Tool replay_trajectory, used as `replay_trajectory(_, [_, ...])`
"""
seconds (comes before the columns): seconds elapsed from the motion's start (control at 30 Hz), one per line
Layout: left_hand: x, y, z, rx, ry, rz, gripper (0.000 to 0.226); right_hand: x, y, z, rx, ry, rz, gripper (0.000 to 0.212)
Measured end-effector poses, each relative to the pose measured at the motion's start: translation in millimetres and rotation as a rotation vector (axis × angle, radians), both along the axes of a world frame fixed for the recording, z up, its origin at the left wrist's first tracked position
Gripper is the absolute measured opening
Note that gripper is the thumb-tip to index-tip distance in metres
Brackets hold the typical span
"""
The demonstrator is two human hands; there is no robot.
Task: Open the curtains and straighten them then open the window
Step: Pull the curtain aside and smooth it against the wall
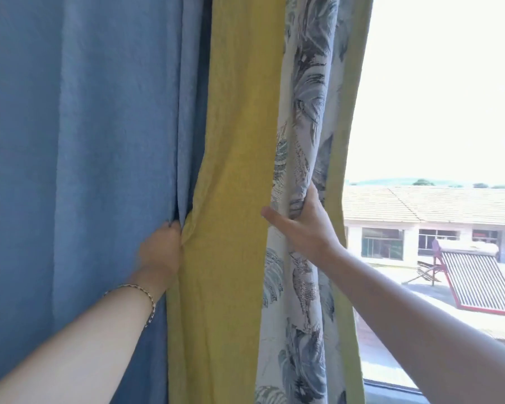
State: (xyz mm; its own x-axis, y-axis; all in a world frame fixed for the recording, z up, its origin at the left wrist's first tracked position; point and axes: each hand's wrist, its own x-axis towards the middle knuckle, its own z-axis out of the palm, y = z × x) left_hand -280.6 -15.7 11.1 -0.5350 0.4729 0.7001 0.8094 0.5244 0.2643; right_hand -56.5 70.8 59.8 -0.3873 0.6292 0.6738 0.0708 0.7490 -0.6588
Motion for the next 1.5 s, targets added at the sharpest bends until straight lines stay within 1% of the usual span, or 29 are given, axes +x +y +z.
replay_trajectory(0.07, [2.2, -11.4, -7.8, 0.051, 0.008, -0.025, 0.007, -17.1, -2.2, -2.6, 0.085, -0.048, 0.06, 0.067])
replay_trajectory(0.1, [0.4, -20.7, -10.5, 0.054, 0.02, -0.003, 0.007, -31.6, -5.1, -2.8, 0.111, -0.081, 0.105, 0.058])
replay_trajectory(0.17, [0.5, -34.9, -10.1, 0.03, 0.094, 0.047, 0.017, -56.3, -12.2, 0.9, 0.169, -0.145, 0.147, 0.034])
replay_trajectory(0.2, [-2.2, -43.3, -9.3, 0.014, 0.169, 0.073, 0.021, -71.8, -18.0, 3.2, 0.204, -0.177, 0.171, 0.028])
replay_trajectory(0.23, [-8.0, -52.8, -6.6, -0.005, 0.266, 0.092, 0.023, -91.1, -24.7, 6.5, 0.26, -0.197, 0.193, 0.033])
replay_trajectory(0.3, [-21.7, -66.4, -2.9, -0.006, 0.482, 0.119, 0.026, -119.6, -38.1, 11.1, 0.38, -0.23, 0.173, 0.052])
replay_trajectory(0.33, [-29.9, -73.3, -1.4, -0.031, 0.52, 0.143, 0.03, -135.1, -45.5, 13.2, 0.428, -0.224, 0.151, 0.059])
replay_trajectory(0.37, [-43.8, -82.3, -0.2, -0.048, 0.515, 0.173, 0.035, -154.1, -55.4, 15.1, 0.452, -0.204, 0.144, 0.064])
replay_trajectory(0.43, [-72.2, -96.1, -2.0, -0.033, 0.475, 0.203, 0.037, -186.4, -74.1, 18.6, 0.458, -0.185, 0.146, 0.072])
replay_trajectory(0.53, [-120.5, -111.5, -0.9, -0.006, 0.329, 0.217, 0.034, -235.9, -96.6, 28.2, 0.469, -0.191, 0.184, 0.075])
replay_trajectory(0.57, [-137.8, -114.7, 1.2, 0.016, 0.252, 0.196, 0.033, -254.0, -101.0, 32.9, 0.481, -0.204, 0.193, 0.074])
replay_trajectory(0.67, [-180.6, -120.3, 10.1, 0.154, -0.048, 0.036, 0.023, -308.4, -108.8, 42.9, 0.523, -0.252, 0.187, 0.07])
replay_trajectory(0.73, [-213.1, -122.0, 15.2, 0.202, -0.152, -0.049, 0.01, -348.5, -112.9, 45.4, 0.53, -0.281, 0.182, 0.069])
replay_trajectory(0.77, [-234.4, -124.0, 18.4, 0.223, -0.168, -0.079, 0.008, -373.7, -116.6, 47.2, 0.536, -0.29, 0.183, 0.07])
replay_trajectory(0.8, [-250.2, -124.8, 20.0, 0.245, -0.168, -0.101, 0.011, -392.7, -118.0, 48.1, 0.542, -0.294, 0.178, 0.07])
replay_trajectory(0.87, [-286.6, -131.4, 29.1, 0.286, -0.123, -0.11, 0.019, -434.1, -122.7, 53.9, 0.57, -0.28, 0.16, 0.072])
replay_trajectory(0.93, [-324.6, -140.9, 37.1, 0.315, -0.06, -0.114, 0.029, -476.6, -127.4, 61.2, 0.583, -0.244, 0.165, 0.067])
replay_trajectory(1.03, [-380.9, -154.9, 47.1, 0.34, 0.018, -0.075, 0.027, -542.7, -137.4, 70.5, 0.615, -0.205, 0.156, 0.054])
replay_trajectory(1.13, [-435.3, -168.4, 48.4, 0.353, 0.01, -0.056, 0.014, -602.5, -153.2, 73.5, 0.617, -0.216, 0.206, 0.06])
replay_trajectory(1.2, [-473.2, -182.5, 46.0, 0.405, -0.025, -0.02, 0.01, -643.8, -164.6, 74.3, 0.645, -0.244, 0.255, 0.066])
replay_trajectory(1.3, [-530.9, -208.7, 43.3, 0.522, -0.035, 0.044, 0.015, -711.2, -183.8, 78.2, 0.704, -0.304, 0.309, 0.065])
replay_trajectory(1.4, [-586.9, -232.0, 43.9, 0.63, -0.08, 0.142, 0.02, -776.1, -204.6, 84.2, 0.75, -0.324, 0.374, 0.064])
replay_trajectory(1.5, [-639.4, -254.9, 53.8, 0.586, -0.064, 0.241, 0.023, -838.1, -225.4, 94.4, 0.782, -0.326, 0.426, 0.065])
